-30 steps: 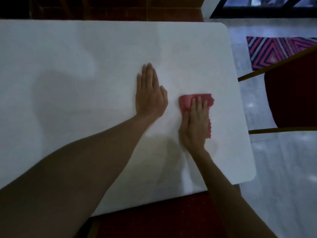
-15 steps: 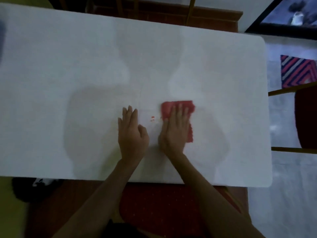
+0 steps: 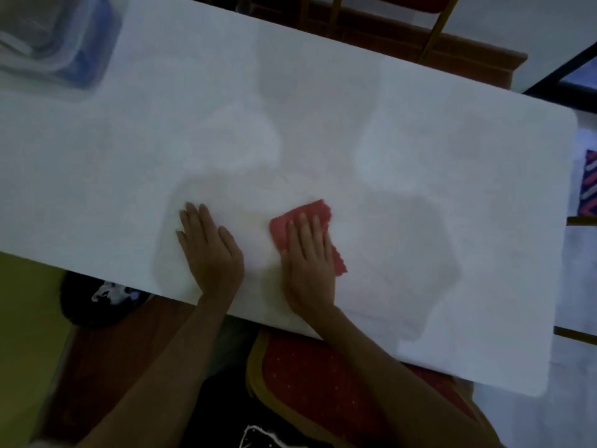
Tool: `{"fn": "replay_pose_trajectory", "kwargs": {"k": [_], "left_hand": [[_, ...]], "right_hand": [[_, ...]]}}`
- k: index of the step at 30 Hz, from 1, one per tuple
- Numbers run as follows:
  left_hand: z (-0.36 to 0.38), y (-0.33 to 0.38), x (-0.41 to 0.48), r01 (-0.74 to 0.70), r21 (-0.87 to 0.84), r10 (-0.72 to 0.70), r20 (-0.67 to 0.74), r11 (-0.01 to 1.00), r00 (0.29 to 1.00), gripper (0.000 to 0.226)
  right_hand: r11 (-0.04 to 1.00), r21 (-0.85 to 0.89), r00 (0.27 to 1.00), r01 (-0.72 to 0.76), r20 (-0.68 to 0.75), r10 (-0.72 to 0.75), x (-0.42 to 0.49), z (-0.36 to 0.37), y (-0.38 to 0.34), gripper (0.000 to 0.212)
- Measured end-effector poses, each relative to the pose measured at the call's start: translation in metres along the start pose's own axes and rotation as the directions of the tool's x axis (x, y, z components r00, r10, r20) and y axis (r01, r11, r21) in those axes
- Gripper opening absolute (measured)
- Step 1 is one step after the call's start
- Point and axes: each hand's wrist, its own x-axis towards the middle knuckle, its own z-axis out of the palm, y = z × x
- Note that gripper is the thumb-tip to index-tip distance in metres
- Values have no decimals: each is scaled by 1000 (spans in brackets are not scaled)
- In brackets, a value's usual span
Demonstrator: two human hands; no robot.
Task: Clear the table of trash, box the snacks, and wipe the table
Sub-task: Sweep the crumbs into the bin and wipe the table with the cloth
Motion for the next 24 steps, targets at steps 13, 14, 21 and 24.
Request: {"fn": "replay_pose_trajectory", "kwargs": {"k": [13, 14, 21, 24], "left_hand": [[6, -2, -5, -57, 48, 59, -46, 997, 997, 52], [6, -2, -5, -62, 34, 64, -48, 998, 997, 52], [4, -1, -4, -64, 9, 64, -94, 998, 994, 48], [2, -4, -3, -68, -74, 63, -70, 995, 996, 47]], "right_hand": [[921, -137, 923, 364, 189, -337, 30, 8, -25, 64], [868, -136, 866, 479, 237, -441, 29, 6, -20, 62], [978, -175, 994, 110, 47, -104, 92, -29, 30, 56], [958, -88, 960, 273, 94, -265, 47, -15, -15, 59]]}}
